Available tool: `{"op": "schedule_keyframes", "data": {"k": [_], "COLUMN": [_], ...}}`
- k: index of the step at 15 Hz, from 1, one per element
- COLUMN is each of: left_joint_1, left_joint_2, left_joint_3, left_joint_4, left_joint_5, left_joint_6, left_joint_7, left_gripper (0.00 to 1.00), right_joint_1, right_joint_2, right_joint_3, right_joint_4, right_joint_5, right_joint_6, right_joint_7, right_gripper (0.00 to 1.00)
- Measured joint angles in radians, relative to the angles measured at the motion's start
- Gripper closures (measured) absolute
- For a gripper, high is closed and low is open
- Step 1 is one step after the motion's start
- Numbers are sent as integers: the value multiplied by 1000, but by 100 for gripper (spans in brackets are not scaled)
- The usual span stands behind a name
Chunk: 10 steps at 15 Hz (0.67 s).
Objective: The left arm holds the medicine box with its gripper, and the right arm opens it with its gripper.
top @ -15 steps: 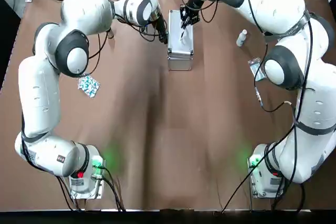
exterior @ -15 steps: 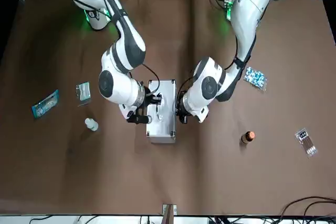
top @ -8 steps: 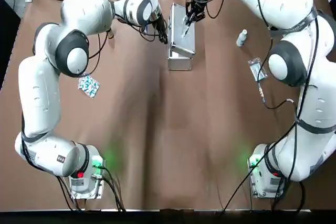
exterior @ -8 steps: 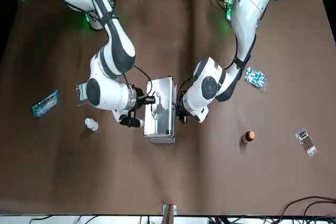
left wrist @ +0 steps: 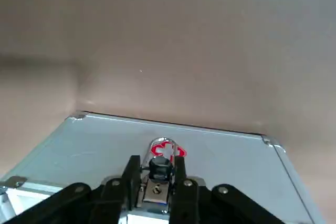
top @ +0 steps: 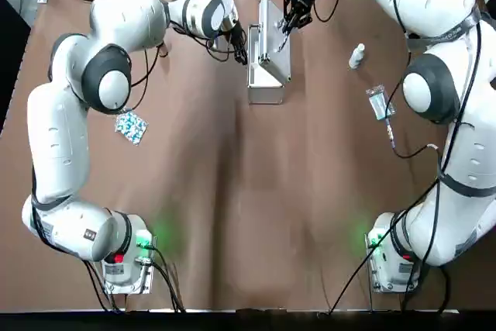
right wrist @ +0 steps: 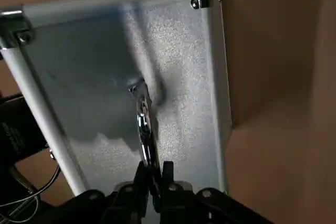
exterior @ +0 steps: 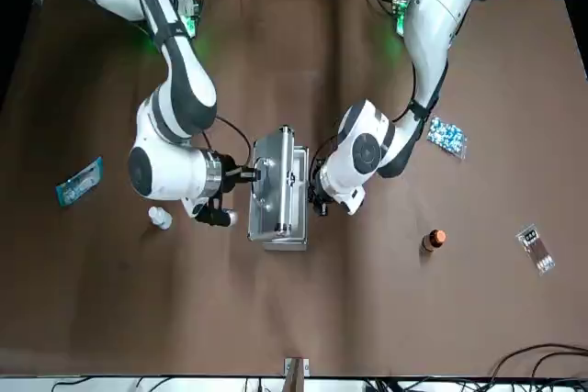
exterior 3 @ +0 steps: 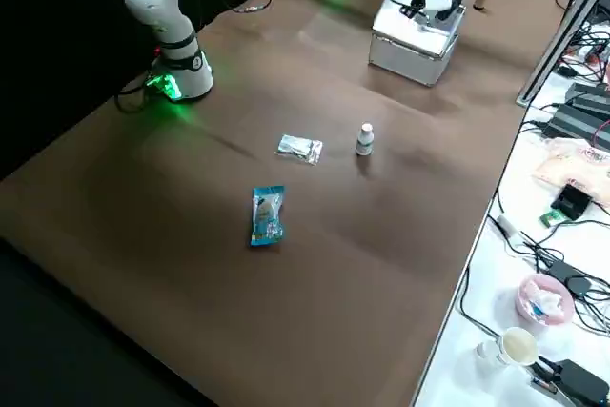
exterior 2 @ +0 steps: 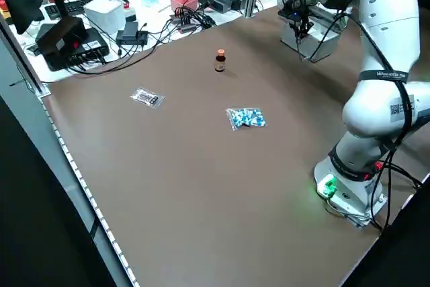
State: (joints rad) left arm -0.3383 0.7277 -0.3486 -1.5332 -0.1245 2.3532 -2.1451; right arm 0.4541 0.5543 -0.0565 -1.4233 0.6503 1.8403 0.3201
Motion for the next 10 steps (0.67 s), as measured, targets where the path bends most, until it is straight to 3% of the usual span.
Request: {"op": "schedule_keyframes", "data": {"k": [10], "left_joint_1": [0], "left_joint_2": [0], "left_joint_3": [0], "left_joint_4": [0], "left_joint_5": [0], "left_joint_6": [0], "left_joint_7": [0], "left_gripper": [70], "right_joint_1": [-59], "right_joint_2": [-8], "right_joint_3": [0], "right_joint_4": [-11], "right_joint_5": [1], "right_joint_6": [-72], "right_joint_7": [-59], "right_gripper": [87]}}
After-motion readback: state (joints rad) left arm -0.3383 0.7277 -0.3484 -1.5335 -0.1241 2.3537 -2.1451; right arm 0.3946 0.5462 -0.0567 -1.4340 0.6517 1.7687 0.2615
